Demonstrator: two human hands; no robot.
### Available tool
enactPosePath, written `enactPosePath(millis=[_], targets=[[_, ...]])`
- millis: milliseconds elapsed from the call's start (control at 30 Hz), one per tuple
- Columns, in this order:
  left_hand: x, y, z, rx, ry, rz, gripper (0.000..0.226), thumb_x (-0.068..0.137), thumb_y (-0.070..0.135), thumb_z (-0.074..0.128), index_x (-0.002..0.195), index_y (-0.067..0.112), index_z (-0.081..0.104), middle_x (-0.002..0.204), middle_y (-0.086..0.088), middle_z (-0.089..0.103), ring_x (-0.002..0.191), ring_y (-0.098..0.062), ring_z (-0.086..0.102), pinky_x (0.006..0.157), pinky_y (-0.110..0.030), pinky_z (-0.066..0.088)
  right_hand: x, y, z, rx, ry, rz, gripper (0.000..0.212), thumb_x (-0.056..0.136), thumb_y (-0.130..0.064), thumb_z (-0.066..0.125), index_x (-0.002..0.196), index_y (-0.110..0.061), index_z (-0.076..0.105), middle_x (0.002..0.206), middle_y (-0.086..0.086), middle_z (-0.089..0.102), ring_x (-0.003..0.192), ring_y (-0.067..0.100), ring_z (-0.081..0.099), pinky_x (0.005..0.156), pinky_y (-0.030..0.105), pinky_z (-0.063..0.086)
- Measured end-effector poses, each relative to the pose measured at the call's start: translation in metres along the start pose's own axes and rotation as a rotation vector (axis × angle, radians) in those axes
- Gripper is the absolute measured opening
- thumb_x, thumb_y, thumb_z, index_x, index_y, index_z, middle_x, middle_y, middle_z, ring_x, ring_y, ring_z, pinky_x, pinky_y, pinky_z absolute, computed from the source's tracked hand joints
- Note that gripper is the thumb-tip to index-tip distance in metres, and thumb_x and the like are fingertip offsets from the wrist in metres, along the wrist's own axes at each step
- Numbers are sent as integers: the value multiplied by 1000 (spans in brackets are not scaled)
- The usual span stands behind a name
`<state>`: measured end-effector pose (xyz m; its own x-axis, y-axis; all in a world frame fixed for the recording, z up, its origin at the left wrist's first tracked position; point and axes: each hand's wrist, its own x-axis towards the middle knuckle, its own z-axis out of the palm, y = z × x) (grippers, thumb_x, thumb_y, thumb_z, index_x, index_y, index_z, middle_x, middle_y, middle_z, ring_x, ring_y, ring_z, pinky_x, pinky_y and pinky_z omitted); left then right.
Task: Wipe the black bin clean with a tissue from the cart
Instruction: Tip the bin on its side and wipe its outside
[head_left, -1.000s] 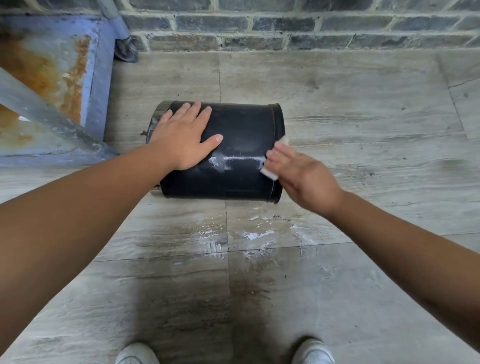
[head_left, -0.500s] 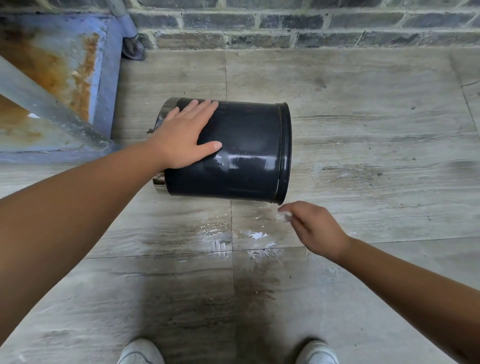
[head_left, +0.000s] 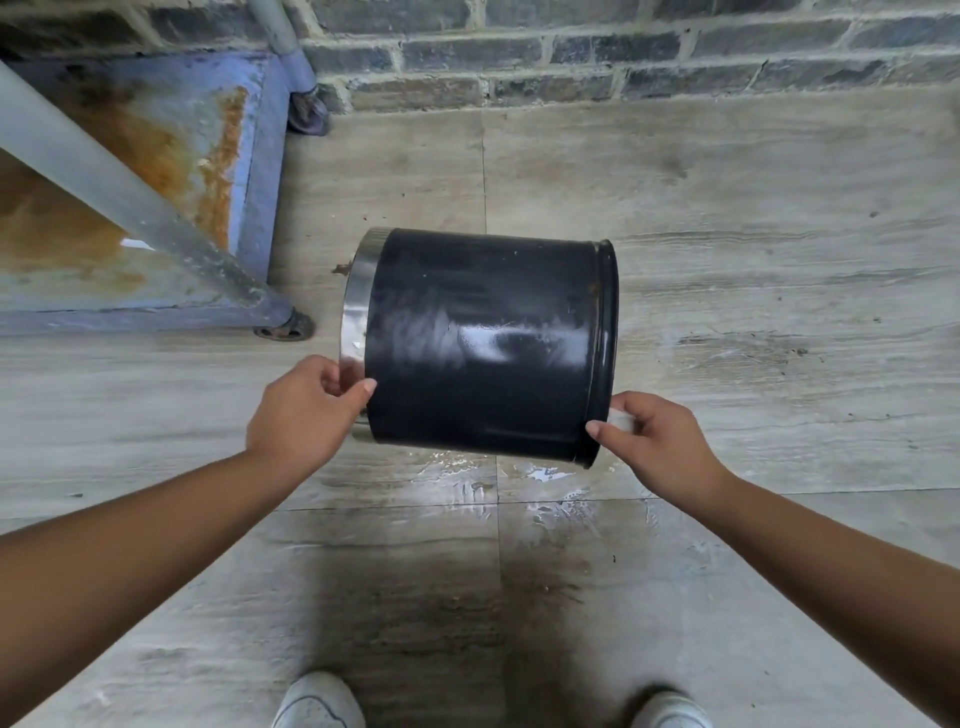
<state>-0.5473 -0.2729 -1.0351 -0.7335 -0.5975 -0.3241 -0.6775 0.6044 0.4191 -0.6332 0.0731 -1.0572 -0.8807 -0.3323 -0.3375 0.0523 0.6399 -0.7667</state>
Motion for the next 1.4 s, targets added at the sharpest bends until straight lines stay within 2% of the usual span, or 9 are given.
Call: enactPosePath(millis=[200, 400, 533, 667, 767, 967, 1167, 1300, 1400], targets=[[-1, 19, -8, -209, -54, -36, 13, 84, 33, 71, 87, 23, 64, 81, 7, 69, 78, -9, 65, 64, -25, 46, 16, -20, -20, 252, -47, 106, 28, 88, -14, 70, 88, 12, 61, 58, 9, 41, 39, 5, 32, 42, 17, 30], [4, 44, -37, -318, -81, -19, 15, 81, 27, 77, 86, 19, 65, 75, 5, 66, 73, -7, 63, 61, -23, 42, 41, -46, -66, 307, -113, 206, 36, 88, -22, 67, 55, -15, 56, 48, 0, 37, 42, 18, 32, 42, 27, 25], [8, 63, -53, -398, -166, 14, 49, 83, 20, 74, 129, 14, 57, 87, -5, 69, 69, -15, 65, 64, -26, 45, 51, -58, -68, 439, -154, 372, 36, 84, -27, 67, 94, 8, 67, 55, 14, 49, 41, 21, 43, 51, 32, 32], [12, 85, -60, -131, -119, 226, 35, 85, 38, 69, 119, 35, 62, 122, -6, 65, 87, -1, 67, 74, -19, 53, 69, -76, -60, 518, -62, 468, 37, 84, -34, 66, 100, -1, 64, 95, 26, 55, 81, 41, 51, 74, 50, 46], [5, 97, -58, 280, -55, 587, 58, 84, 67, 46, 134, 39, 53, 157, -9, 32, 142, -32, 32, 113, -52, 29, 86, -88, -60, 527, -2, 494, 35, 86, -36, 64, 86, -1, 62, 96, 31, 57, 89, 50, 54, 93, 63, 45], [-14, 103, -35, 680, -35, 854, 92, 78, 80, 30, 151, 25, 27, 156, -5, 34, 143, -28, 30, 109, -57, 26, 99, -89, -66, 570, 27, 532, 38, 93, -40, 60, 108, -5, 62, 94, 14, 66, 83, 31, 66, 88, 47, 56], [1, 110, -33, 704, -12, 851, 89, 81, 79, 24, 151, 23, 24, 156, -9, 34, 142, -32, 32, 107, -56, 30, 110, -120, -92, 553, 237, 209, 4, 89, -3, 55, 88, -5, 58, 54, 9, 57, 38, 22, 52, 43, 28, 38], [2, 112, -33, 701, -4, 844, 89, 82, 78, 23, 151, 24, 24, 156, -8, 34, 142, -31, 32, 108, -56, 29, 119, -149, -85, 612, 137, 65, 20, 88, 11, 57, 103, -2, 57, 94, 14, 54, 62, 16, 70, 83, 56, 55], [1, 110, -33, 695, 4, 848, 88, 82, 78, 24, 151, 24, 25, 156, -8, 35, 142, -30, 33, 108, -56, 29, 120, -163, -68, 346, 50, -101, 29, 85, 6, 66, 110, -8, 59, 94, 3, 54, 78, 11, 60, 74, 30, 58]])
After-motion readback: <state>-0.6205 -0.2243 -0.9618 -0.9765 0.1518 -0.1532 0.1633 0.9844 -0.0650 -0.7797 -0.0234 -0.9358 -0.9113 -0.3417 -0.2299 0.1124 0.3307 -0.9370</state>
